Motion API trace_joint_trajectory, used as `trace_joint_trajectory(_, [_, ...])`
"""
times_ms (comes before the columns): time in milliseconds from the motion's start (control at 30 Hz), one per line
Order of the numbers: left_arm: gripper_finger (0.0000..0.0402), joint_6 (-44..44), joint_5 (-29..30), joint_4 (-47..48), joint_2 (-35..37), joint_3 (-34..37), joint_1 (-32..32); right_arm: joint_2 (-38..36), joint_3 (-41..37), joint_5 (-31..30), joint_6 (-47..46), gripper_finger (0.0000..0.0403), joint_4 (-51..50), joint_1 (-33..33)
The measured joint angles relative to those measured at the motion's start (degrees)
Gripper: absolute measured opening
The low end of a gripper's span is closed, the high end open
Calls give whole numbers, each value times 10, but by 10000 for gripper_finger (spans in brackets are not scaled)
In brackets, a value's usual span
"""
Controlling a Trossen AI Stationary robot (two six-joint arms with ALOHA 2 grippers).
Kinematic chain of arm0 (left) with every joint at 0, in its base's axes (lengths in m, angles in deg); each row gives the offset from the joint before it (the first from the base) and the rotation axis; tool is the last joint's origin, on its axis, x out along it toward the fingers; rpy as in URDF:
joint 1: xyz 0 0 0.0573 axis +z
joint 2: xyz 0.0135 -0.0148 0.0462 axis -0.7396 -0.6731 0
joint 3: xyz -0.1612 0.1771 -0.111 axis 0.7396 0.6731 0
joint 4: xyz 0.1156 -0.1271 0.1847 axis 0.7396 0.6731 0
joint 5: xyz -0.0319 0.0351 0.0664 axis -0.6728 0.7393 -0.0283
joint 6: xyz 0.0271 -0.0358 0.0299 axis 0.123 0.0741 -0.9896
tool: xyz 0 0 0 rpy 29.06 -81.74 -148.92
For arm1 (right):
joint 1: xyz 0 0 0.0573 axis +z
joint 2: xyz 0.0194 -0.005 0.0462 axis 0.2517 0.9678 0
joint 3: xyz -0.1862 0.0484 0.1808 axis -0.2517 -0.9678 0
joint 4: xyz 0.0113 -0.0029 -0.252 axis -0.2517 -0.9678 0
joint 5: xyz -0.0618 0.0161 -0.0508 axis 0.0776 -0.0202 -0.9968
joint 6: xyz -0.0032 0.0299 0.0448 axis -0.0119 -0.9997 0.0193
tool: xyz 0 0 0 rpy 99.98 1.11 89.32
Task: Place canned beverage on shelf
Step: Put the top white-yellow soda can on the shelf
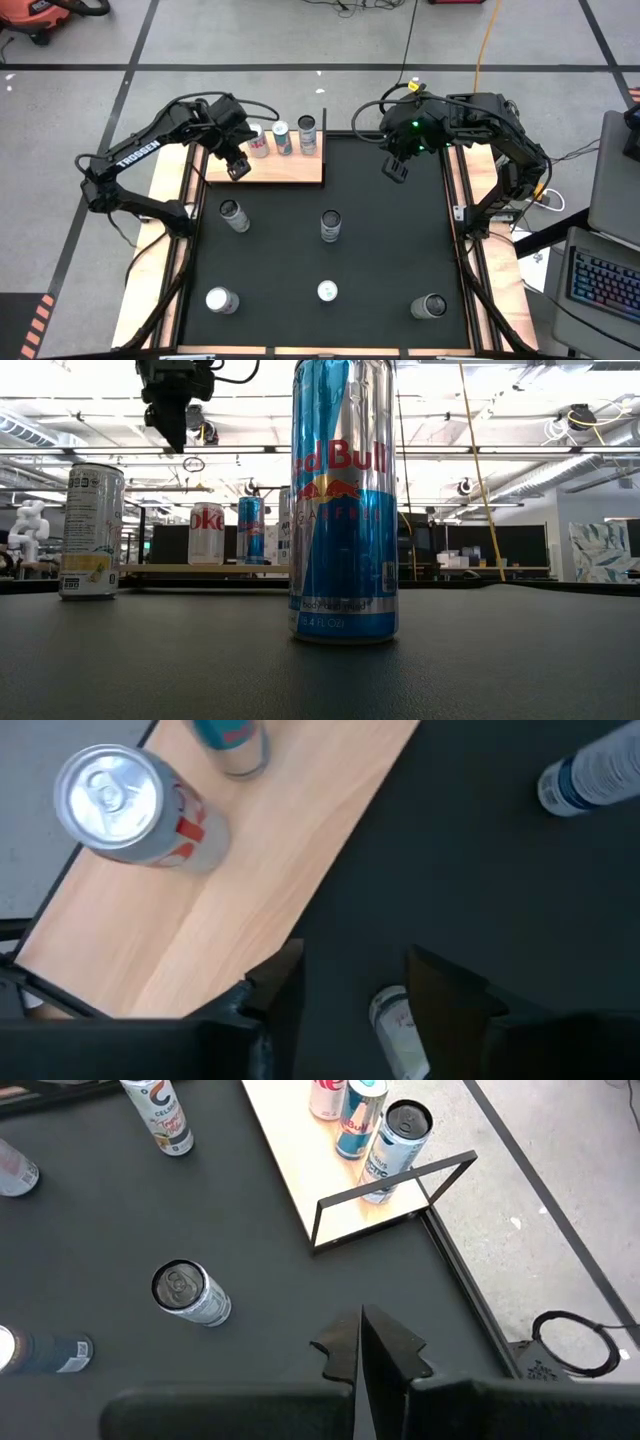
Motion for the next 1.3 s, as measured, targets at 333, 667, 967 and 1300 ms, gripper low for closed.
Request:
trace_joint_trajectory(333, [233, 29, 7, 0, 0, 0, -23, 0, 0, 0, 2, 0, 0, 0])
trace_joint_trajectory(667, [261, 90, 9, 38, 0, 0, -42, 0, 0, 0, -2, 0, 0, 0])
trace_joint_trajectory(967, [261, 162, 42, 114, 0, 0, -129, 0, 0, 0, -11, 0, 0, 0])
trace_joint_trajectory(1300, [261, 252, 71, 114, 0, 0, -225, 0, 0, 0, -13, 0, 0, 0])
